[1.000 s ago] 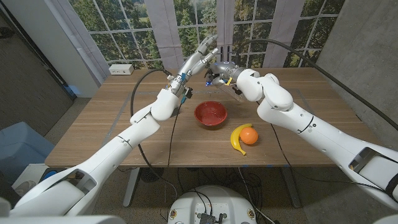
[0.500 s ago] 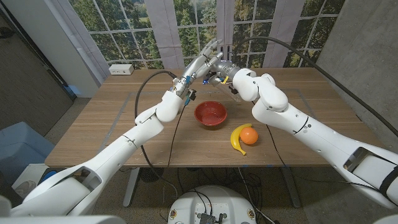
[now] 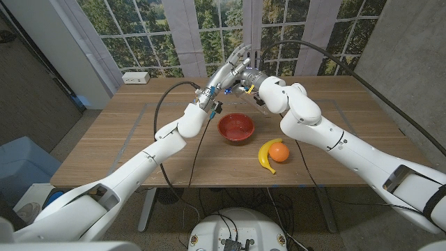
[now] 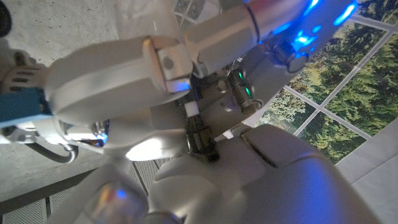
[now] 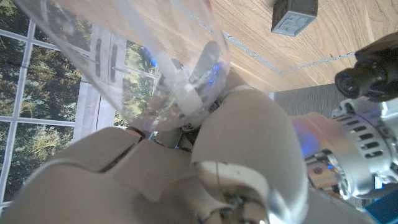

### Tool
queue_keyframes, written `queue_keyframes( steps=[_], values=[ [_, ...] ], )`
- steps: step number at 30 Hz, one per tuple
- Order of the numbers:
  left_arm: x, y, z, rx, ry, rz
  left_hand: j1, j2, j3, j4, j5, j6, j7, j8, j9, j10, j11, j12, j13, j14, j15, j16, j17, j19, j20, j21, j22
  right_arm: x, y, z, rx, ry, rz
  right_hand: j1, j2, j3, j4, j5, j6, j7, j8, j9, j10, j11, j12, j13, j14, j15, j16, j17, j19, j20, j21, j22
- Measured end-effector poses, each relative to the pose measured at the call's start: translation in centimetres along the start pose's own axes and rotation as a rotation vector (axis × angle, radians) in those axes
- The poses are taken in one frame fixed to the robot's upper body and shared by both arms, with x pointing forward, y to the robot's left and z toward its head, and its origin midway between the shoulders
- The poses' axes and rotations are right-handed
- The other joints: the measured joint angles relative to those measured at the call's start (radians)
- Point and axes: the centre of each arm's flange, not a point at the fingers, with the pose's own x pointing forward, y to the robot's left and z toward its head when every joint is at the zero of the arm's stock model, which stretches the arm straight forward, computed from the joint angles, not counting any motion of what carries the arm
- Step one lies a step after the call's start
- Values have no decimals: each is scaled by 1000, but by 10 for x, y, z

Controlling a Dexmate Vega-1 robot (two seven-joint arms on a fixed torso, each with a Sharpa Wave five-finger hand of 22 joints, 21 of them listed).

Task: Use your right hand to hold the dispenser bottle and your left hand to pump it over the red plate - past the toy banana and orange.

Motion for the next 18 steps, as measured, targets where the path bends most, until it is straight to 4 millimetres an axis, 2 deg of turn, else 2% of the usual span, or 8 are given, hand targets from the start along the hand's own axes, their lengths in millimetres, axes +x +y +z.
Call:
queue_keyframes(
  steps=[18],
  values=[
    [1,-10,-3,-76,0,-33,0,0,-4,-4,0,0,0,0,0,6,-5,0,0,5,5,0,0,0,0,0,0,0,0,1,7,-17,3,0,0,0,0,0,0,0,0,0,0,0,0,1,3,4,-8,0,-4,4,11,0]
  ],
)
